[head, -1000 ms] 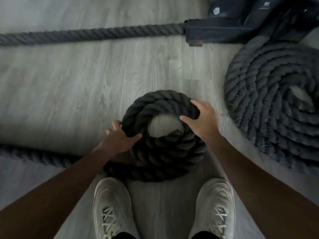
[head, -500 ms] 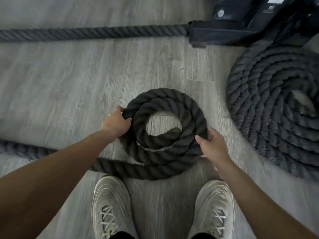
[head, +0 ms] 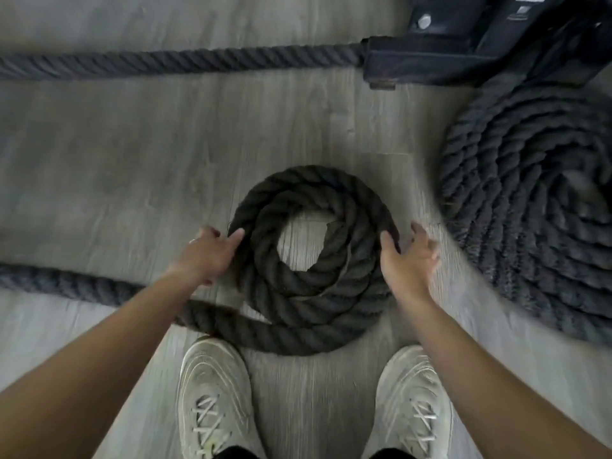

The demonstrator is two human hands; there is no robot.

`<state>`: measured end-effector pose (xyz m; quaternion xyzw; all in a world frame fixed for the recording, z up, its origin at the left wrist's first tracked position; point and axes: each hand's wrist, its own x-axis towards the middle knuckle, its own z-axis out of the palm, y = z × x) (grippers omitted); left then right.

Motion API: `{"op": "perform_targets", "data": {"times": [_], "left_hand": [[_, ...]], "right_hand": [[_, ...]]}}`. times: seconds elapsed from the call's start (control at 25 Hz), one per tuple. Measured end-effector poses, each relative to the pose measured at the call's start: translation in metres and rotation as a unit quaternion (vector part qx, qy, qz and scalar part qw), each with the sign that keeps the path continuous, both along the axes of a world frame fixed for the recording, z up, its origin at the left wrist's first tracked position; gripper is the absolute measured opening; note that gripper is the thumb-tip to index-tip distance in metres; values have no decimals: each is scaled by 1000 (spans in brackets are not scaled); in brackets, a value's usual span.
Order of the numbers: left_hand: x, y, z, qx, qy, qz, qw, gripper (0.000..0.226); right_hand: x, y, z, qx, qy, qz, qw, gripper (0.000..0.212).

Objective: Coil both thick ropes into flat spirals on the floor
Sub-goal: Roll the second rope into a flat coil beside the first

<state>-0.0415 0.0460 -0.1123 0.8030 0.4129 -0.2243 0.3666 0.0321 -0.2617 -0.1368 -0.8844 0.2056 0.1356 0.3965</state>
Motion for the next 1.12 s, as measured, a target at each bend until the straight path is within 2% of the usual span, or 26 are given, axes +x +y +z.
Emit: {"op": "perform_targets", "data": {"times": [0.08, 0.16, 0.32, 0.48, 0.52, 0.6, 0.72, 0.84, 1.0, 1.04, 1.12], "left_hand": [[21, 5, -5, 9, -80, -35, 996, 66], [33, 4, -12, 19, -119, -67, 990, 54], [34, 17, -24, 27, -94, -22, 995, 49], [-11, 10, -13, 16, -50, 38, 998, 54], [-27, -1, -10, 5, -32, 50, 998, 55], [-55, -28, -7, -74, -25, 110, 991, 53], [-75, -56, -2, -167, -21, 153, 974, 46], [-63, -32, 4, -133, 7, 132, 982, 51], [-26, 19, 4, -13, -52, 21, 998, 74], [-16, 24, 1, -13, -74, 1, 997, 75], [0, 24, -7, -41, -104, 1, 994, 61]], "right_hand": [[-55, -7, -3, 15, 37, -32, 999, 69], [-85, -9, -9, 41, 16, 6, 999, 58], [-58, -10, -7, 52, 22, 75, 996, 45], [13, 1, 2, 14, 2, 156, 988, 34], [38, 10, 3, 2, 14, 164, 986, 33], [78, 24, 3, -34, 21, 184, 982, 35], [91, 32, 1, -51, -3, 187, 981, 42], [48, 14, -2, 20, -5, 112, 993, 48], [-38, -11, -7, 11, 43, 45, 998, 60], [-57, -12, -8, 11, 58, 37, 998, 62], [-84, -12, -13, 23, 70, 39, 997, 64]]}}
